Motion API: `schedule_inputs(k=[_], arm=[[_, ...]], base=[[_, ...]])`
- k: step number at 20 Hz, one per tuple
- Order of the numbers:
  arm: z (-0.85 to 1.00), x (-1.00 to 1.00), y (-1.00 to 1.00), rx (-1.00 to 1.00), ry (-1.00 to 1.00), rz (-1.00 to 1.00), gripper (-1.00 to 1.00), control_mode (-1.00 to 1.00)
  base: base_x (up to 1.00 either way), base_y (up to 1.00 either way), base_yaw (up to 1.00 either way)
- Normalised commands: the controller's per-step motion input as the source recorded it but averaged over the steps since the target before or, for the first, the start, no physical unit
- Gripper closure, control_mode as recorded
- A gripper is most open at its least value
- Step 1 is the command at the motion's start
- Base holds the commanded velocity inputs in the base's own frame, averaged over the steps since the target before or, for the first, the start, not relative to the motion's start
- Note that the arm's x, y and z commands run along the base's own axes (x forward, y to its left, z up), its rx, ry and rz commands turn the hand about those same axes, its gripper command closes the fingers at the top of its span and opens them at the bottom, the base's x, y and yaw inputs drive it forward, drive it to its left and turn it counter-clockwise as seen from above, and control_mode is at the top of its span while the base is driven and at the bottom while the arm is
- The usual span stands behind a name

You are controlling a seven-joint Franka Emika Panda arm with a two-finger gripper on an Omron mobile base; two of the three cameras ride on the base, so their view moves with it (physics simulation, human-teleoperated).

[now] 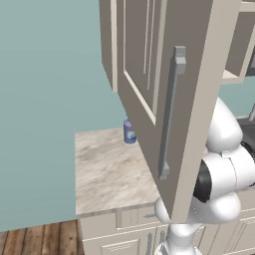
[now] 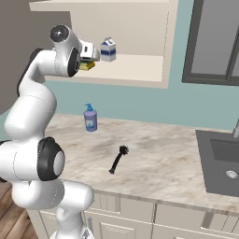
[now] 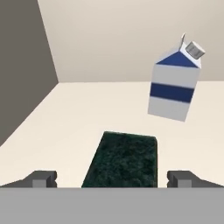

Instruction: Pick the sponge and dish brush from the cabinet and place them on the counter.

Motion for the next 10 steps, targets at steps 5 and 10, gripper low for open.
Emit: schedule_inputs(k=[5, 10], arm=[[0.0, 0.08, 0.0, 0.0, 0.06, 0.0, -1.0, -1.0], [-0.02, 0.09, 0.0, 0.0, 0.06, -0.01, -1.0, -1.0]], base=[[0.0, 0.0, 0.0], [0.0, 0.0, 0.0]])
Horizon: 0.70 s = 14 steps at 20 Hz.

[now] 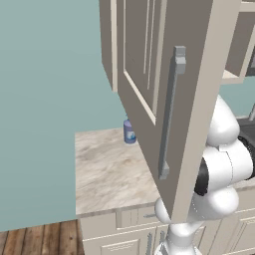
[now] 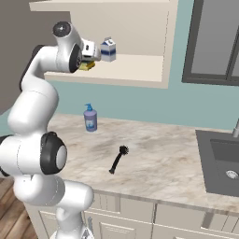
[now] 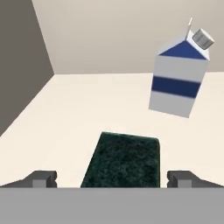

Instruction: Pick the sponge and dish brush from the cabinet and place them on the counter.

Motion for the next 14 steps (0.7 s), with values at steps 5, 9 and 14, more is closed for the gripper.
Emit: schedule_inputs(k=[5, 9, 14], arm=[[-0.06, 0.03, 0.0, 0.0, 0.03, -0.02, -1.0, -1.0], [-0.14, 0.01, 0.0, 0.0, 0.0, -0.02, -1.0, -1.0], [-0.29, 0.0, 0.0, -0.01, 0.0, -0.03, -1.0, -1.0]], base=[[0.0, 0.0, 0.0], [0.0, 0.0, 0.0], [0.0, 0.0, 0.0]])
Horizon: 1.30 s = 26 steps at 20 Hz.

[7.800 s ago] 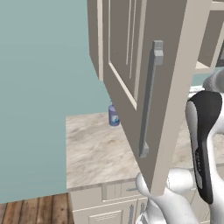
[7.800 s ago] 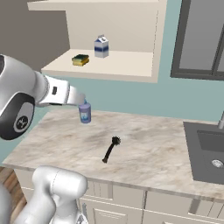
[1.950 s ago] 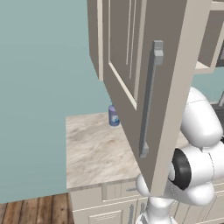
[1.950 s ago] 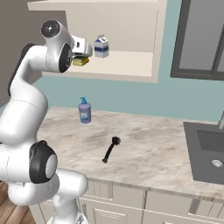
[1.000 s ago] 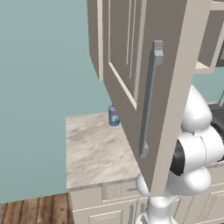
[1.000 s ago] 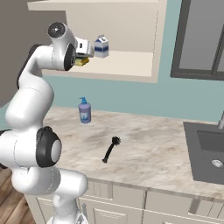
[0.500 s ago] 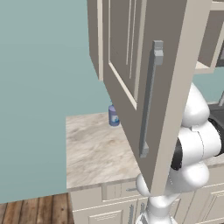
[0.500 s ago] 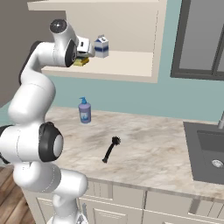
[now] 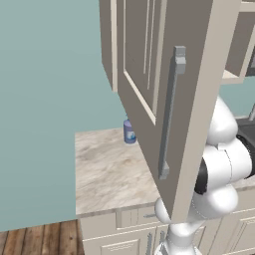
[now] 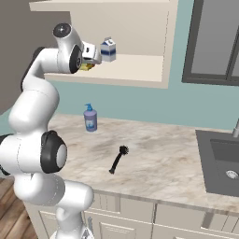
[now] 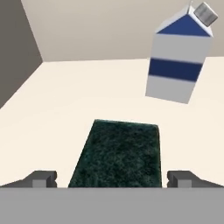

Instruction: Pick the sponge and dish brush from the cabinet and place them on the counter.

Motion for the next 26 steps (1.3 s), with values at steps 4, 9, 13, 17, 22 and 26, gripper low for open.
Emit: schedule_inputs(k=[4, 9, 13, 17, 22, 26], arm=[[-0.29, 0.04, 0.0, -0.02, 0.0, -0.03, -1.0, -1.0], [-0.09, 0.1, 0.0, -0.01, 0.0, -0.03, -1.0, -1.0], [-0.01, 0.14, 0.0, -0.01, 0.0, -0.03, -1.0, -1.0], [0.0, 0.16, 0.0, -0.01, 0.02, -0.01, -1.0, -1.0], [0.0, 0.02, 0.0, 0.0, 0.09, 0.0, -1.0, -1.0], [0.0, 0.0, 0.0, 0.0, 0.1, 0.0, 1.0, -1.0]], base=[[0.0, 0.0, 0.0], [0.0, 0.0, 0.0], [0.0, 0.0, 0.0], [0.0, 0.0, 0.0], [0.0, 0.0, 0.0], [0.0, 0.0, 0.0]])
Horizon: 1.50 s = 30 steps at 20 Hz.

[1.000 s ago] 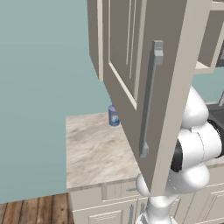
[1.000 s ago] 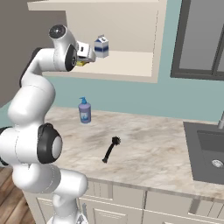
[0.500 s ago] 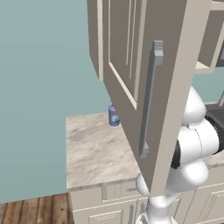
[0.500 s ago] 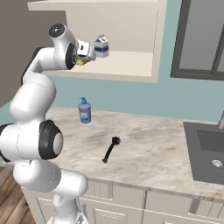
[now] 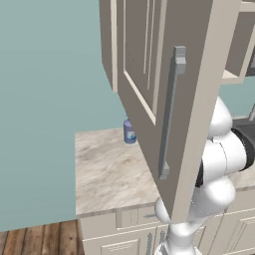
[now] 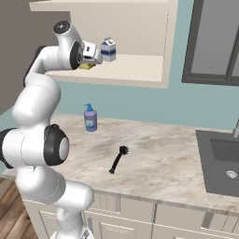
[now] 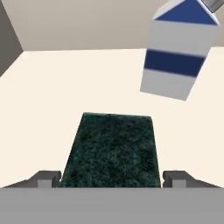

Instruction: Pick the sponge and dish brush from the cabinet and place them on the counter.

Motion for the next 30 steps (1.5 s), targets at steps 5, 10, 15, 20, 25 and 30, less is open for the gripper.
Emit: schedule_inputs(k=[5, 10, 15, 20, 25, 30], arm=[[0.0, 0.0, 0.0, 0.0, 0.11, 0.0, 1.0, -1.0], [0.0, 0.0, 0.0, 0.0, 0.12, 0.0, 1.0, -1.0], [0.0, 0.0, 0.0, 0.0, 0.04, 0.0, 1.0, -1.0], [0.0, -0.13, 0.0, 0.0, 0.0, 0.0, 1.0, -1.0], [-0.05, -0.24, 0.0, 0.0, 0.0, 0.0, 1.0, -1.0], [-0.11, -0.31, 0.0, 0.0, 0.0, 0.0, 1.0, -1.0]], base=[[0.0, 0.0, 0.0], [0.0, 0.0, 0.0], [0.0, 0.0, 0.0], [0.0, 0.0, 0.0], [0.0, 0.0, 0.0], [0.0, 0.0, 0.0]])
